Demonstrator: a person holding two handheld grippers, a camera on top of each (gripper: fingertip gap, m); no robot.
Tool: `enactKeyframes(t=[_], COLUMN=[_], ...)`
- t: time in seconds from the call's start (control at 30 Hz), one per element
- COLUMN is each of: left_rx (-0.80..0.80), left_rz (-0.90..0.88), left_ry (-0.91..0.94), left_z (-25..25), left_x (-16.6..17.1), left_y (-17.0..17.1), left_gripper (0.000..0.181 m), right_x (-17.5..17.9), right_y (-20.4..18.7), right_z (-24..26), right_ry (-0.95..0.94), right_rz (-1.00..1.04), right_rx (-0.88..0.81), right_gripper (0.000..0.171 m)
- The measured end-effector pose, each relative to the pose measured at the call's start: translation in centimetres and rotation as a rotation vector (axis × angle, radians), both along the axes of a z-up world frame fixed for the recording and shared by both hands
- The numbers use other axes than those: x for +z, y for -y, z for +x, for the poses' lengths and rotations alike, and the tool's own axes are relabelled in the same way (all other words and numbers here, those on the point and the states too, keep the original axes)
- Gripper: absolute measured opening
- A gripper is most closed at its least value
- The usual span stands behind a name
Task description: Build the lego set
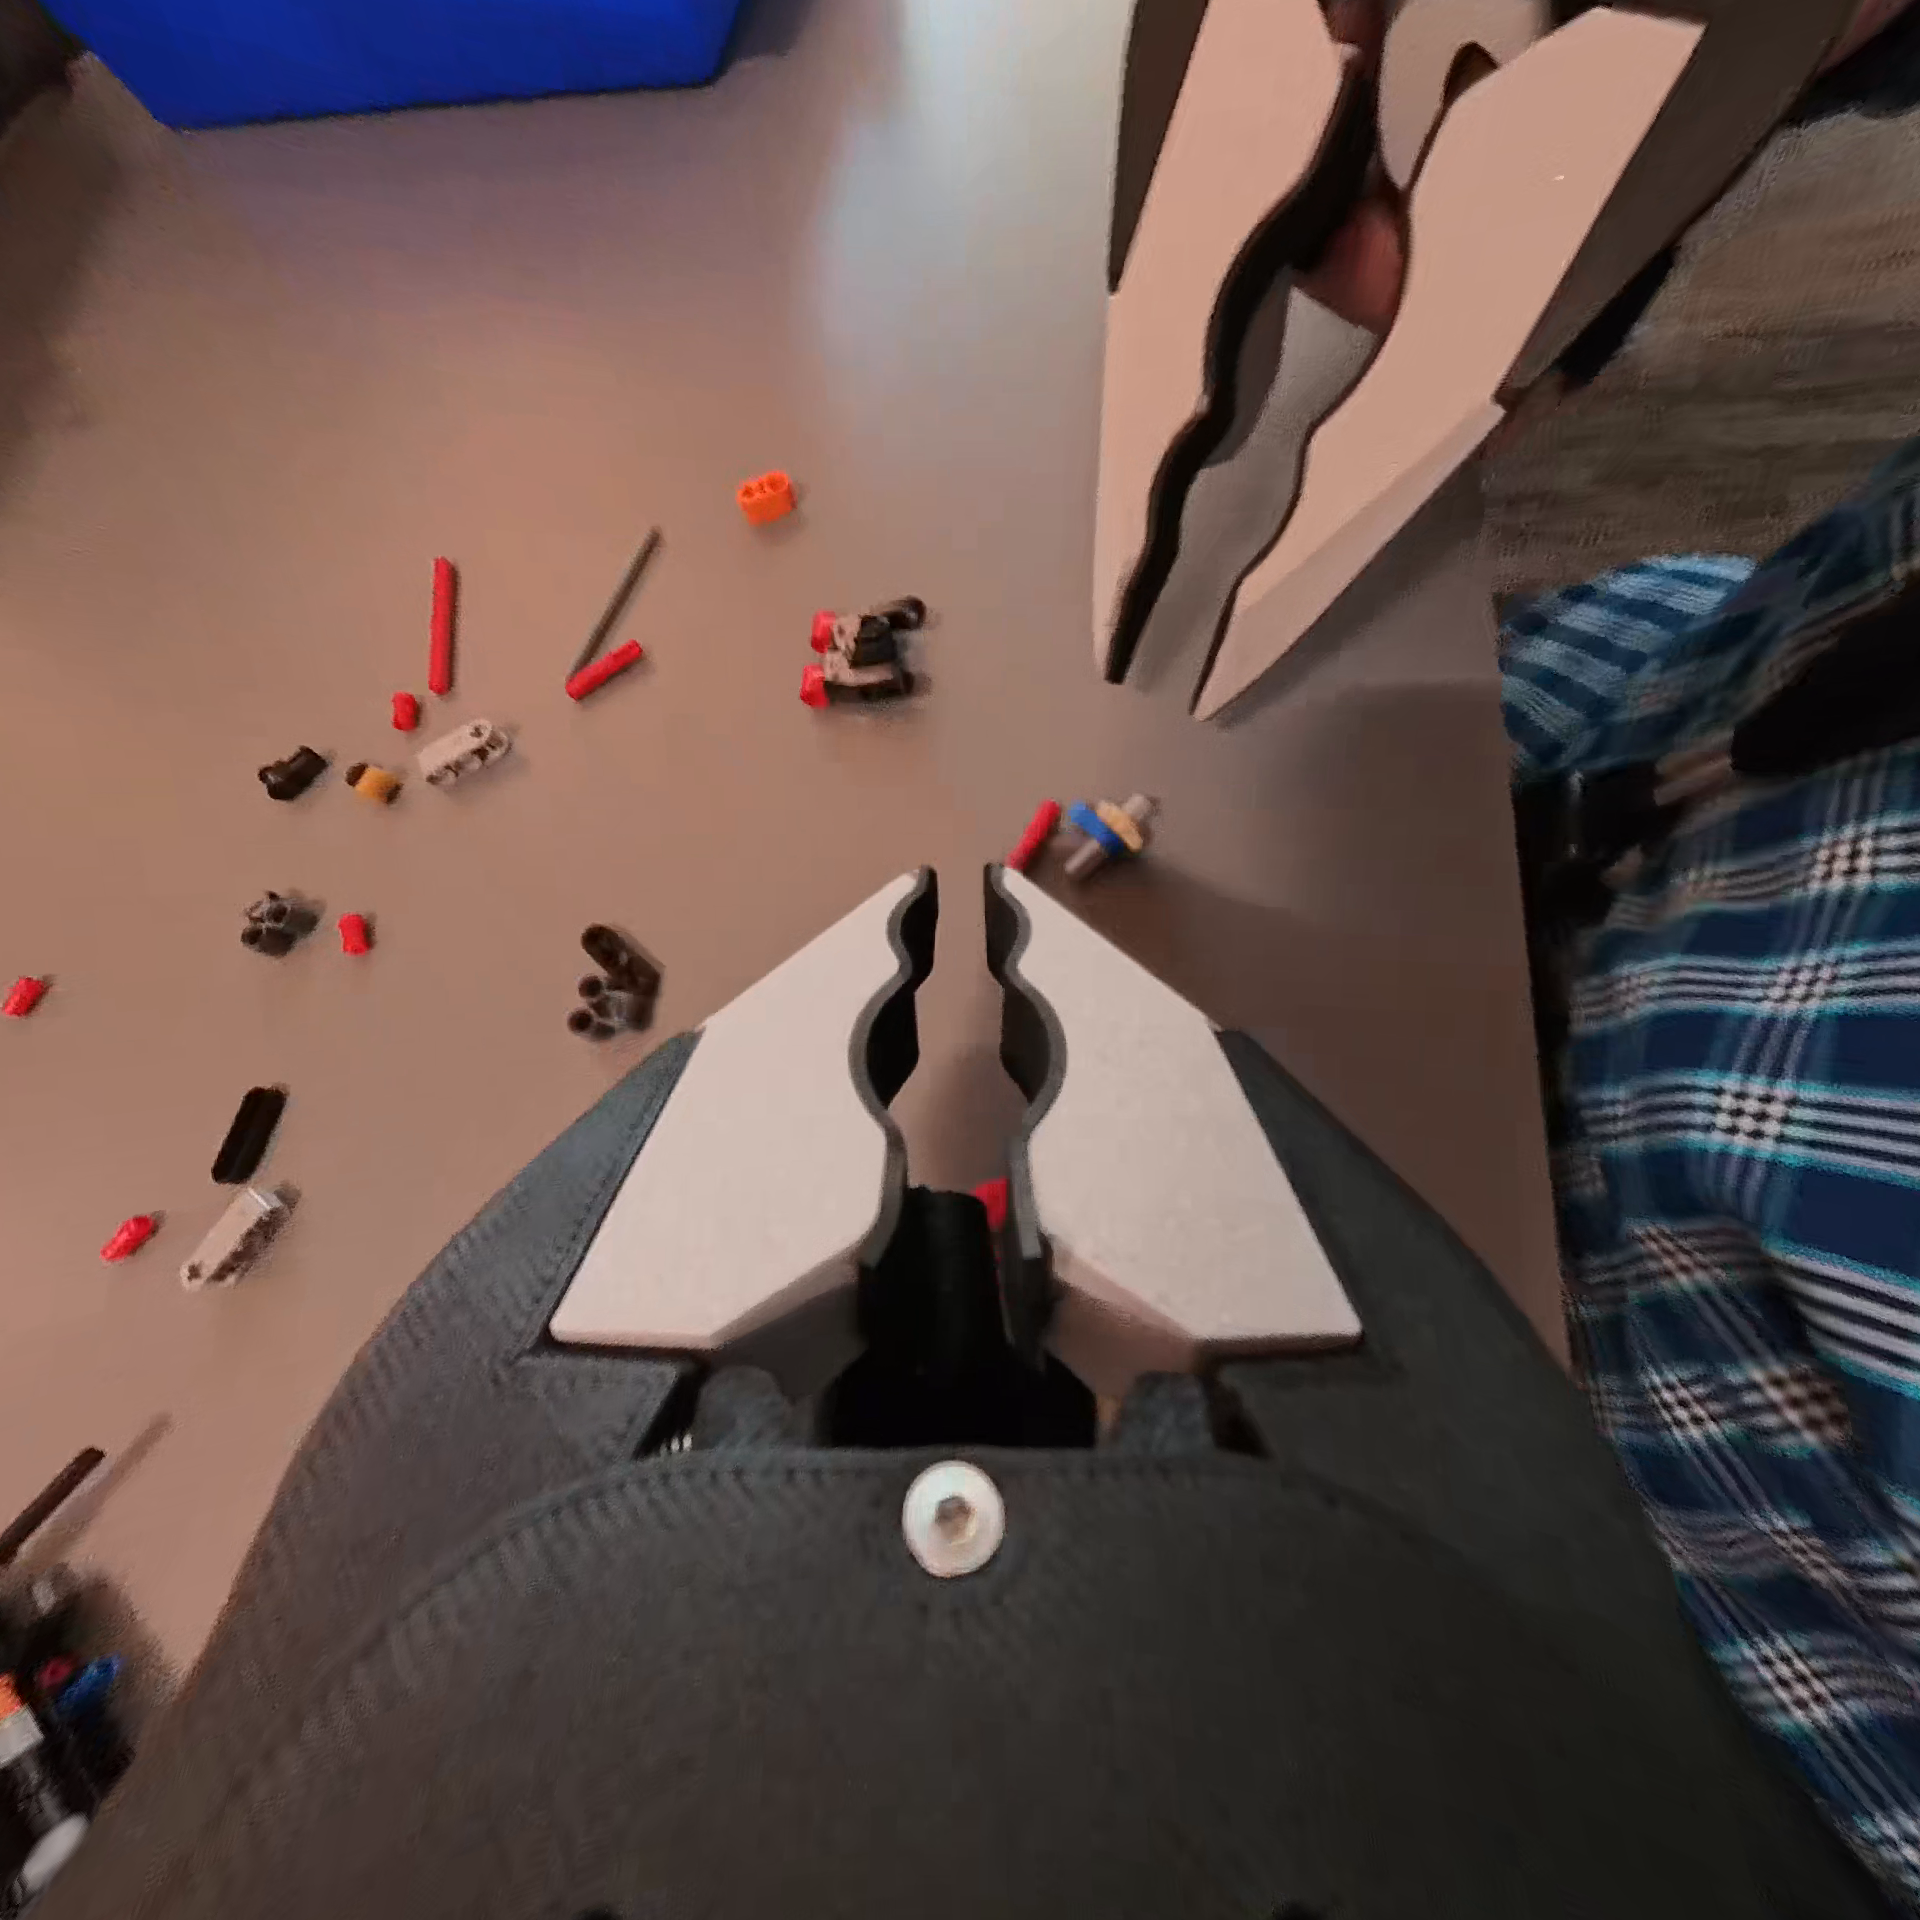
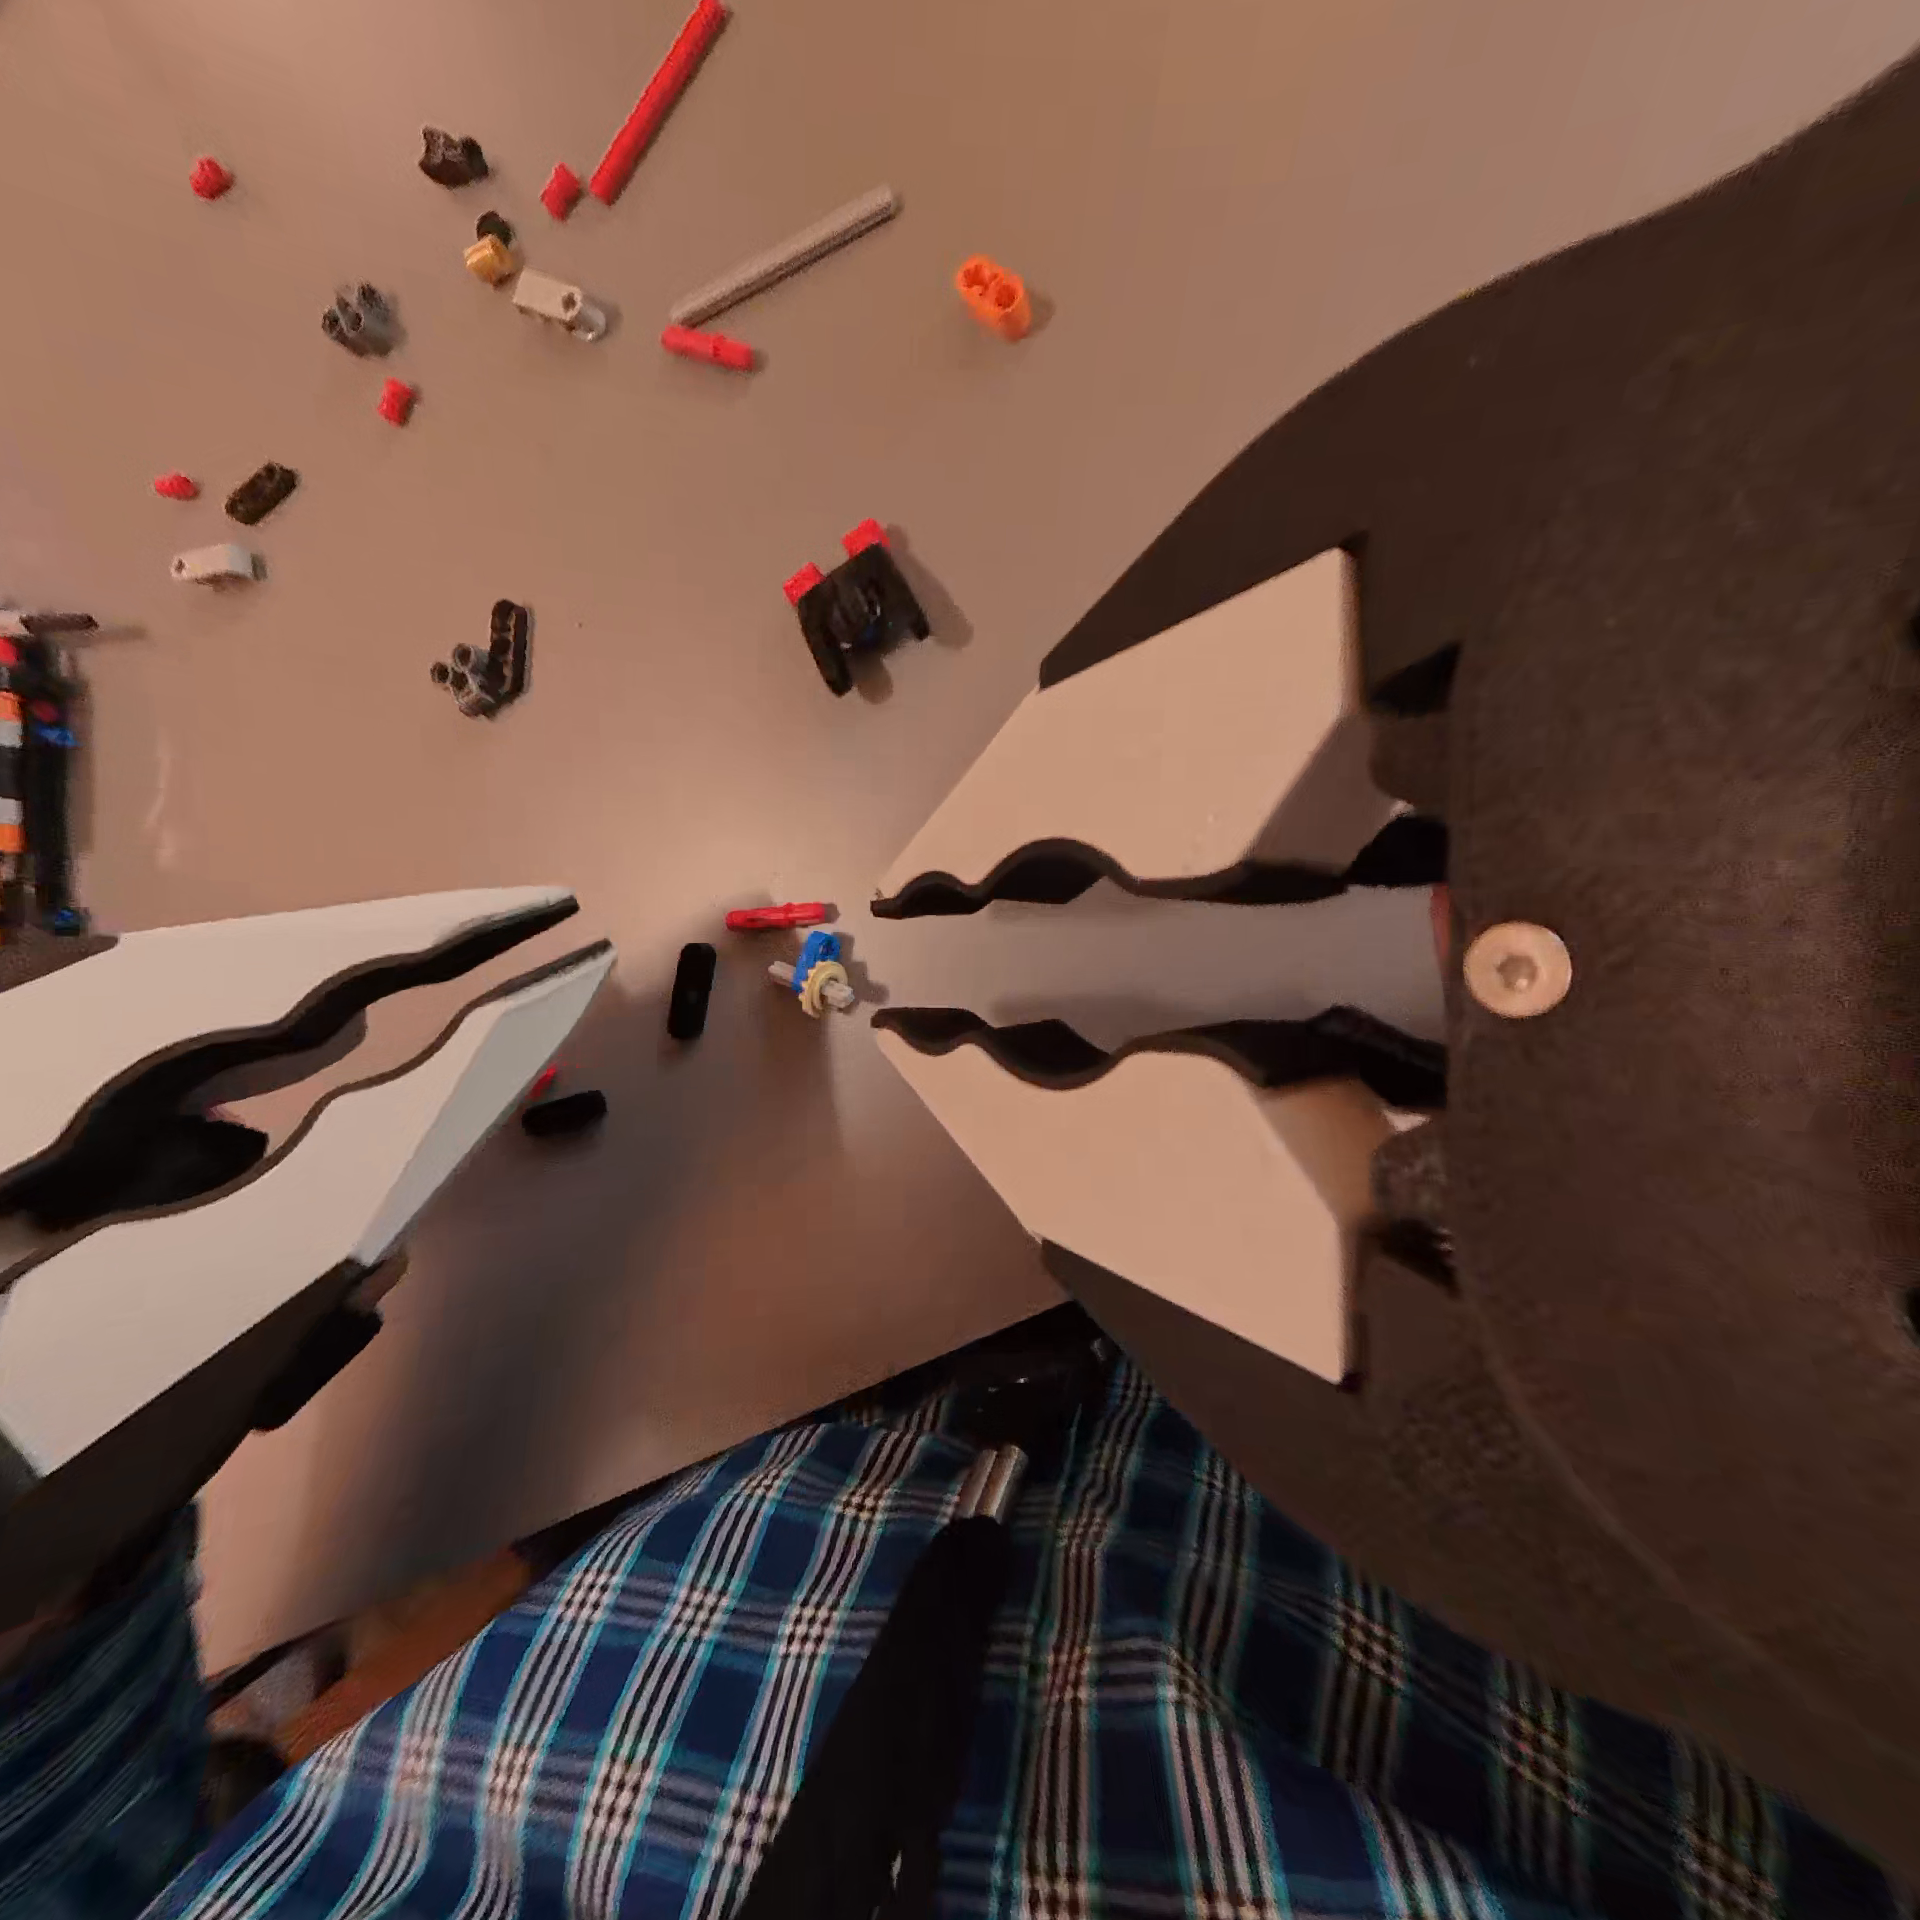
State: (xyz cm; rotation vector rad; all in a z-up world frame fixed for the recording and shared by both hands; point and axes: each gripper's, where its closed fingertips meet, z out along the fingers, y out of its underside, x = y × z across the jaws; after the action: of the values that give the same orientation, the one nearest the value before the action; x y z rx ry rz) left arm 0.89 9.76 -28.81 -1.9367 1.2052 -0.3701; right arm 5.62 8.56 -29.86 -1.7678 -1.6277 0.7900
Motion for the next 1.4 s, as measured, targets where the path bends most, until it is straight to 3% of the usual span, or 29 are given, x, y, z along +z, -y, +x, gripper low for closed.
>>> enactKeyframes(t=[0.03,0.23,0.43,0.6,0.8,1.23,1.4], left_rx=[-0.008,-0.052,-0.035,0.005,0.044,0.029,0.019], left_rz=[-0.007,-0.056,-0.075,-0.067,-0.103,-0.102,-0.088], left_ry=[-0.014,-0.024,-0.026,-0.020,-0.036,-0.051,-0.058], left_z=[-0.1,1.0,1.2,1.3,2.4,3.2,3.4], left_x=[-0.3,-1.1,-1.8,-1.6,-2.6,-3.1,-3.1], left_y=[0.5,2.7,3.2,2.9,2.2,1.7,1.7], left_gripper=[0.008,0.008,0.015,0.015,0.026,0.013,0.013], right_x=[-0.3,-1.7,-1.0,-0.5,-1.5,-1.9,-1.5], right_y=[0.2,1.2,3.4,0.4,-0.6,-0.1,0.2], right_z=[-0.2,-1.2,-2.8,-1.4,-1.2,-1.6,-1.3], right_ry=[0.019,0.083,0.018,0.010,0.065,0.062,0.044], right_rz=[0.010,0.001,-0.039,-0.012,0.010,0.010,-0.018], right_rx=[0.007,0.012,0.079,-0.028,0.004,0.048,0.035], right_gripper=[0.014,0.005,0.008,0.007,0.009,0.000,0.008])
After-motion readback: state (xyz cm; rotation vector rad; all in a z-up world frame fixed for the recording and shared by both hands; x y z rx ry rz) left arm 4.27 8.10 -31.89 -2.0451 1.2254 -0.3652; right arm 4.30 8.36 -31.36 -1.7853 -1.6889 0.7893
